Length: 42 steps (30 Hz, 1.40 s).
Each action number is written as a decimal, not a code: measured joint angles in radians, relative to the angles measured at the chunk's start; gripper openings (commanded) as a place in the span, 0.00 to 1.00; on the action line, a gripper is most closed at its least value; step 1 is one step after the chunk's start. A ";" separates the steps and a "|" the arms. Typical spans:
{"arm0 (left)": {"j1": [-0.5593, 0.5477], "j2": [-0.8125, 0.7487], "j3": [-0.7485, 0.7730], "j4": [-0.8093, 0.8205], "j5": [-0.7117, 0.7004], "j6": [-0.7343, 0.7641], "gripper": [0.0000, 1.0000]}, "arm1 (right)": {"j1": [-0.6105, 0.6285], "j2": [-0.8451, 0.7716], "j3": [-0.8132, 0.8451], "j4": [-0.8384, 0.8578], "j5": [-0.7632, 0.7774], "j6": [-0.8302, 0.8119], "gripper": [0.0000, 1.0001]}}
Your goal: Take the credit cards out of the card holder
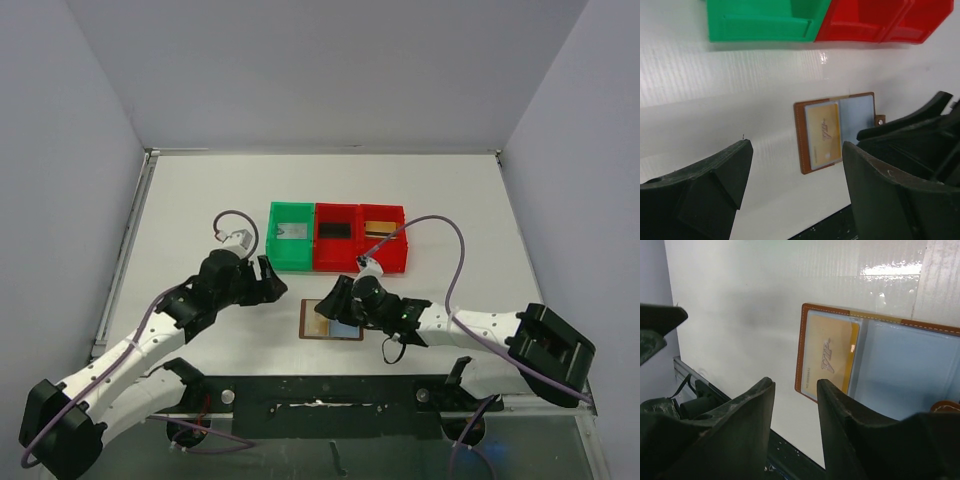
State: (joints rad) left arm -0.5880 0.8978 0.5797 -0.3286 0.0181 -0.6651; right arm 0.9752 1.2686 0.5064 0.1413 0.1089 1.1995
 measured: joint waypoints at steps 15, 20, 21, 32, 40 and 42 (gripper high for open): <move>-0.180 0.099 -0.054 0.138 0.028 -0.156 0.54 | -0.093 0.140 0.026 -0.090 -0.097 0.014 0.30; -0.229 0.199 -0.058 0.191 0.029 -0.177 0.42 | -0.108 0.140 0.012 -0.077 -0.117 0.017 0.29; -0.237 0.219 -0.059 0.200 0.029 -0.182 0.40 | -0.112 0.140 0.010 -0.075 -0.121 0.017 0.29; -0.278 0.389 -0.066 0.328 0.032 -0.211 0.33 | -0.126 0.141 0.003 -0.066 -0.151 0.013 0.30; -0.290 0.469 -0.092 0.394 0.032 -0.249 0.21 | -0.132 0.167 0.005 -0.037 -0.187 0.010 0.30; -0.296 0.473 -0.093 0.406 0.032 -0.256 0.20 | -0.132 0.181 0.011 -0.029 -0.199 0.008 0.30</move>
State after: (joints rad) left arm -0.8837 1.3712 0.4866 0.0776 0.0502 -0.9215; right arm 0.8436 1.4498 0.5179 0.1120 -0.0902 1.2072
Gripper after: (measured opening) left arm 0.218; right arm 0.300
